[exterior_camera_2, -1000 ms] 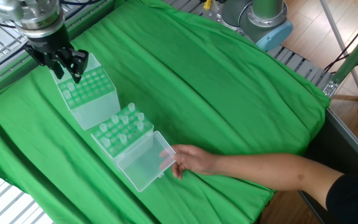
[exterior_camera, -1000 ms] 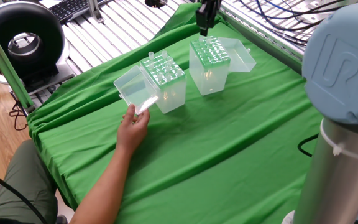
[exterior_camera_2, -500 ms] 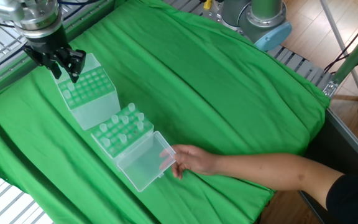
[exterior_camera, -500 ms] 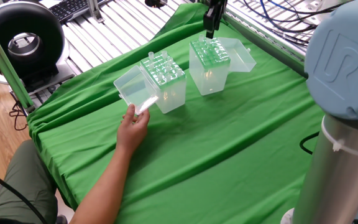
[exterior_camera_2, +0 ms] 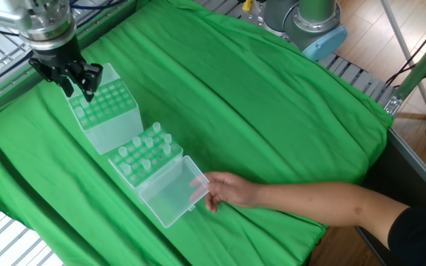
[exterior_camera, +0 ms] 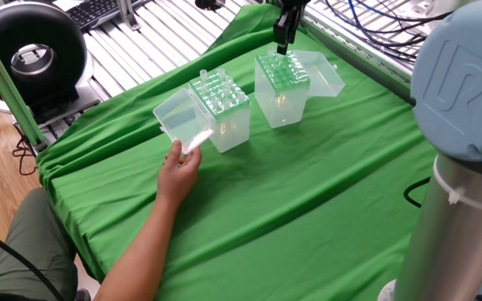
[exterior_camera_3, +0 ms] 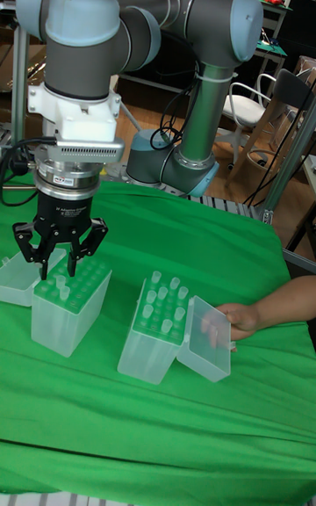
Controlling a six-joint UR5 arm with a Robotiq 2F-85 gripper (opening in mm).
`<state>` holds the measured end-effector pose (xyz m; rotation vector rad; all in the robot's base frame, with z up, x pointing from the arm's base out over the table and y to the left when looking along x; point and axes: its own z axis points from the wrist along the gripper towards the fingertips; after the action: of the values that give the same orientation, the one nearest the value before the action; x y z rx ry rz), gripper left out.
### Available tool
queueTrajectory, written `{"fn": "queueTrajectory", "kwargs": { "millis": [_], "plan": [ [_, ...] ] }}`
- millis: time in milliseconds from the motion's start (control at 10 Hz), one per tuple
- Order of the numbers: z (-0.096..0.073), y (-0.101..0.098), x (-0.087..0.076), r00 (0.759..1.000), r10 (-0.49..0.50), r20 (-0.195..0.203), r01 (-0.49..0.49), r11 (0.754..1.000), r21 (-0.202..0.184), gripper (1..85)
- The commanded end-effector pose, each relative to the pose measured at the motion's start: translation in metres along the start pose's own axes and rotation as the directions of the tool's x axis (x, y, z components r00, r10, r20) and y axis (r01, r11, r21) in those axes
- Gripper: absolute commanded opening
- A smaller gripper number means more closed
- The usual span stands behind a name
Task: Insert a large pipette tip into the holder for large pipette tips
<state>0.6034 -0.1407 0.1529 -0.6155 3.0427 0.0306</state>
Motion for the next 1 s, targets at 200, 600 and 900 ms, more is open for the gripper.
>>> {"fn": "queueTrajectory", "kwargs": {
  "millis": [200, 600, 900],
  "plan": [
    [0.004, 0.005, -0.004, 1.000, 0.020, 0.016, -0.020, 1.000, -0.014, 41.0],
    [0.013, 0.007, -0.003, 0.999, 0.035, 0.022, -0.035, 0.999, -0.004, 39.3],
    [0.012, 0.007, -0.004, 0.999, 0.035, 0.026, -0.035, 0.999, -0.005, 38.3]
  ]
}}
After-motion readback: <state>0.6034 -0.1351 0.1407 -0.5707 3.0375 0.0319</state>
